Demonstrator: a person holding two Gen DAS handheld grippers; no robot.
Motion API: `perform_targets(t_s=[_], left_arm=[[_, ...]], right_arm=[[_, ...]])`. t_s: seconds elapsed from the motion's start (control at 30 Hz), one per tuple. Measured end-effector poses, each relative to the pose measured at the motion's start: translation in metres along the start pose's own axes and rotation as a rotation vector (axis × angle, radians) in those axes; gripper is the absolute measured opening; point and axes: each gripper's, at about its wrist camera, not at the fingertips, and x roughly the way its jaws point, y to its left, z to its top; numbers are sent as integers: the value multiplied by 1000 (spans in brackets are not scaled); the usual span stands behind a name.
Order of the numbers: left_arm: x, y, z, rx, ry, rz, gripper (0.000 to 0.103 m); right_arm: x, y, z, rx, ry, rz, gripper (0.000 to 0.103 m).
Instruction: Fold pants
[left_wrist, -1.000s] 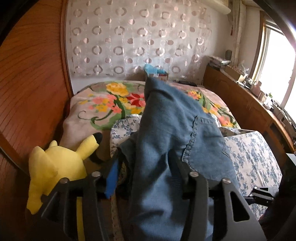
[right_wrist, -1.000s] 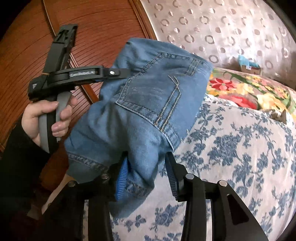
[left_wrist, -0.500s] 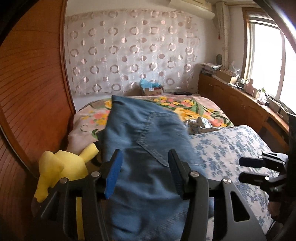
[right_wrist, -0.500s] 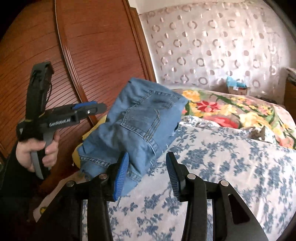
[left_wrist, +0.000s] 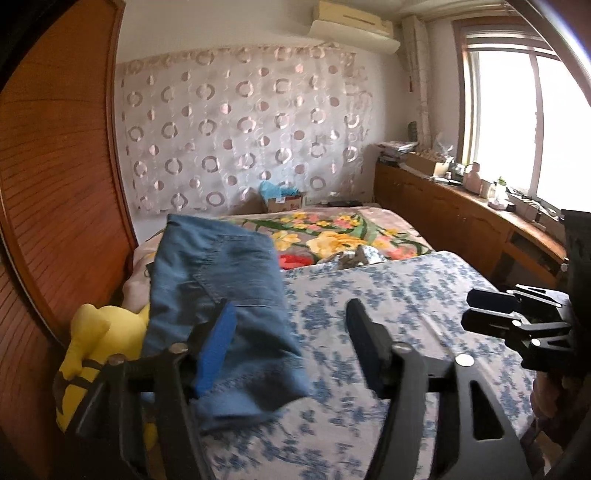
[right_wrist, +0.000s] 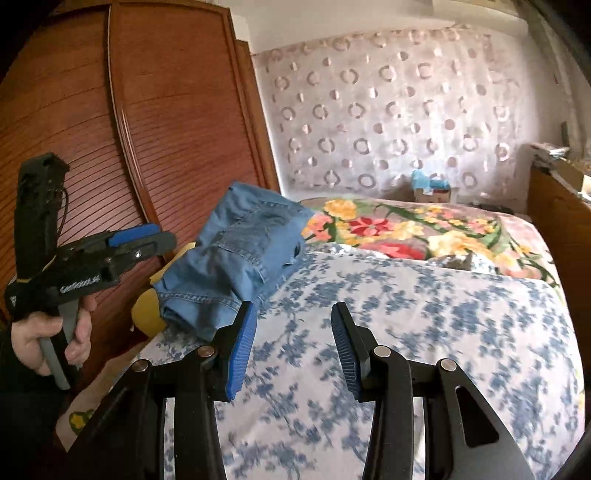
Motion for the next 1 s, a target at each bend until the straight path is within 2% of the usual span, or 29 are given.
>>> perform_targets(t_s=[0.07,0.27,0.5,0.63,0.8,1.0], left_arm=[[-8,-9,0,4,-11,-12,76],[-30,-40,4,47,-38,-22,82],[-51,-69,1,74,-70,-7,91],[-64,-81,-2,69,-88,-4,91],[-83,-98,-7,49,-93,2,91],[-103,-119,-13,34,-100,18,91]], right_arm=[[-16,0,-2,4,-14,-11,44],[-59,-3,-12,11,-54,-40,44],[-87,-6,-24,13,-87,-79,44],[-105,-3,-30,16,-105,-106,44],[-128,6,-38,11,-136,-140,53],[-157,12,-47,15,-166,-176,58]])
